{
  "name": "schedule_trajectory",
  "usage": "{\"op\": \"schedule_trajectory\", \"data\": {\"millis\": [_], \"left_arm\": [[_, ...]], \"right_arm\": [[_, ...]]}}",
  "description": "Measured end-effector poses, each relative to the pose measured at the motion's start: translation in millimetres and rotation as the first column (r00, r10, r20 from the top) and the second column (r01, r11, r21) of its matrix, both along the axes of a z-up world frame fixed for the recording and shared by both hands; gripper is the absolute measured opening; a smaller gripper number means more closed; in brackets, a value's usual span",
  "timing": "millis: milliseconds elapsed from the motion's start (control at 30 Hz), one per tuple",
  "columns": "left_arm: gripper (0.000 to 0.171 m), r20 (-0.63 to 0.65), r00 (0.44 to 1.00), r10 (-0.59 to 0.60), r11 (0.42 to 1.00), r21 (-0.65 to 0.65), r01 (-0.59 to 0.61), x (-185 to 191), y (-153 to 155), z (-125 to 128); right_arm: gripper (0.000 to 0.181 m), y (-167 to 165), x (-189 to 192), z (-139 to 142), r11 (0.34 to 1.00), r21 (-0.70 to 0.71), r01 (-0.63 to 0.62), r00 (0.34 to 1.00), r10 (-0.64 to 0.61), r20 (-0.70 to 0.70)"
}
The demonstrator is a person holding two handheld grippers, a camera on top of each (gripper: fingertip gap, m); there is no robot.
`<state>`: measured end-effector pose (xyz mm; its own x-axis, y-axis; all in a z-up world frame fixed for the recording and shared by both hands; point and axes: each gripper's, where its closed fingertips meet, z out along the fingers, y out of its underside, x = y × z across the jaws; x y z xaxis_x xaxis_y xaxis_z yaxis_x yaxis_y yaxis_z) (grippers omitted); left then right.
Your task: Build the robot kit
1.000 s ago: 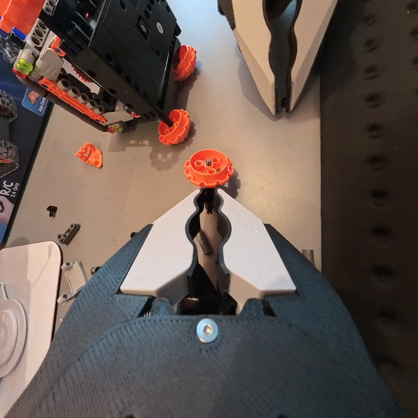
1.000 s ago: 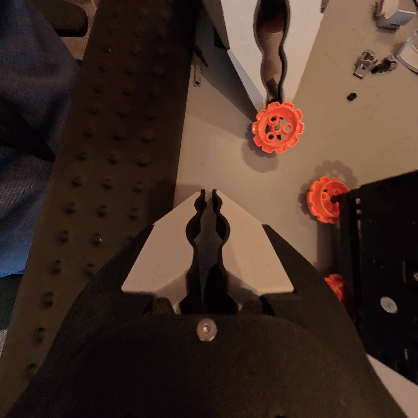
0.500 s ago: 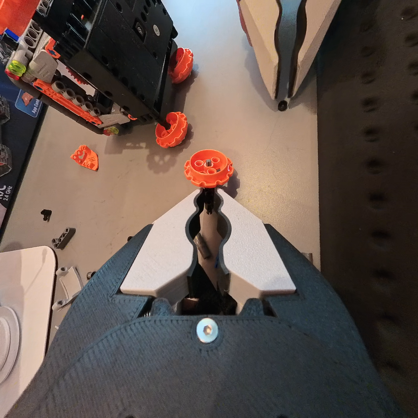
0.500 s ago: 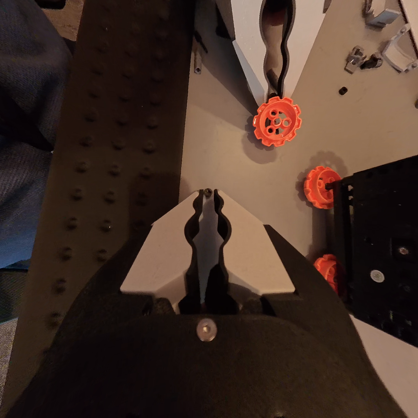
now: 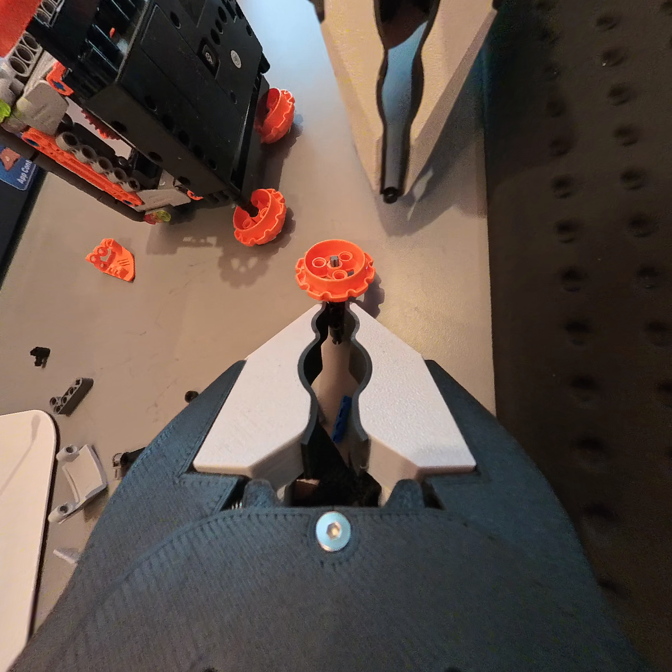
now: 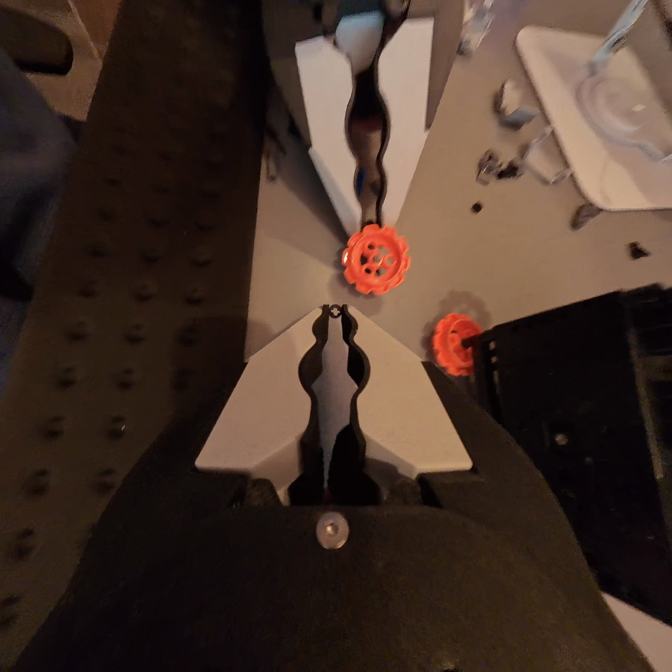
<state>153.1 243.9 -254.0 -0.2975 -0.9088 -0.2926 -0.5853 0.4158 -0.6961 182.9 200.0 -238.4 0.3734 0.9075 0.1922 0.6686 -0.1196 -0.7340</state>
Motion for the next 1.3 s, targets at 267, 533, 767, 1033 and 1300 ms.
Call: {"op": "schedule_trajectory", "data": {"millis": [267,533,767,1033,1300], "left_arm": [[0.008,0.003,1.0,-0.011,1.0,-0.025,0.011,2,-5,-1],[0.007,0.006,1.0,-0.017,1.0,-0.026,0.017,2,-5,-1],[0.007,0.004,1.0,-0.023,1.0,-0.017,0.023,3,-6,-1],[0.007,-0.004,1.0,-0.029,0.999,-0.033,0.028,2,-6,-1],[0.008,-0.052,0.991,-0.123,0.988,-0.096,0.118,1,-6,-1]], "right_arm": [[0.005,31,-16,9,0.995,0.101,0.003,0.999,0.001,-0.041],[0.005,32,-22,9,0.996,0.093,-0.011,0.998,0.017,-0.067],[0.004,30,-23,9,0.996,0.092,-0.014,0.998,0.02,-0.067],[0.005,30,-21,8,0.994,0.106,-0.023,0.998,0.029,-0.056],[0.005,31,-23,9,0.991,0.105,-0.085,0.995,0.089,-0.036]]}}
